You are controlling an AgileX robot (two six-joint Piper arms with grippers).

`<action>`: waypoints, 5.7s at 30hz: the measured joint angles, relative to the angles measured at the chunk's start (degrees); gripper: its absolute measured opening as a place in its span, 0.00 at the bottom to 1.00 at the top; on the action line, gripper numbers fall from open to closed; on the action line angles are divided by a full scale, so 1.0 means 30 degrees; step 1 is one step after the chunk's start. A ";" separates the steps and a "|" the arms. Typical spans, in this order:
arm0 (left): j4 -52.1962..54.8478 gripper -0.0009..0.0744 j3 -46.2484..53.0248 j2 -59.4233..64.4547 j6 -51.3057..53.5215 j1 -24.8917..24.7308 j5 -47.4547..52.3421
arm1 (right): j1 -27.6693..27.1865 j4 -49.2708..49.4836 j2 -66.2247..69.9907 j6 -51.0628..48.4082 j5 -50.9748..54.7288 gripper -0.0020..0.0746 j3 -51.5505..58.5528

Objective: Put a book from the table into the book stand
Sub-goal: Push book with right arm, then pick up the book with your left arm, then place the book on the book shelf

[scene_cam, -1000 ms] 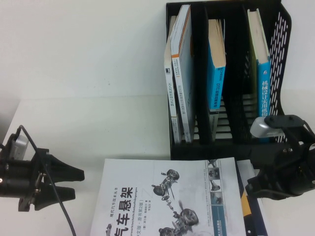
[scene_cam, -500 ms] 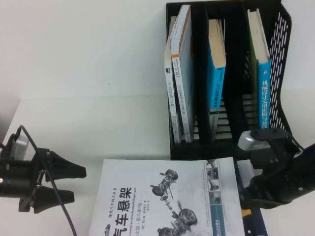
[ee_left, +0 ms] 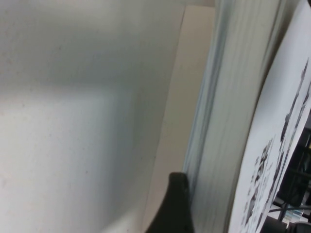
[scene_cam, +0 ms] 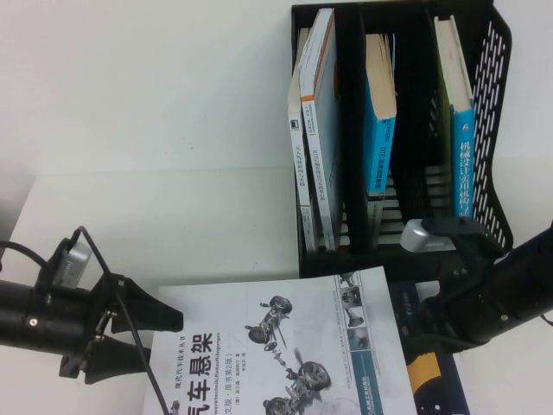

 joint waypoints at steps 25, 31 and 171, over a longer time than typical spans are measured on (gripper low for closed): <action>-0.1079 0.58 0.0000 0.2308 0.0744 0.1334 0.0132 | 0.0000 0.0396 0.0043 -0.0527 0.0016 0.03 0.0000; -0.1431 0.57 0.0000 0.2346 0.0709 0.1334 0.0099 | 0.0000 0.0522 0.0043 -0.0565 0.0016 0.03 0.0000; 0.3916 0.17 -1.0395 -0.6109 -1.0167 -0.6817 0.1060 | -0.0814 -0.0739 -0.7013 -0.0176 -0.2019 0.03 -0.0059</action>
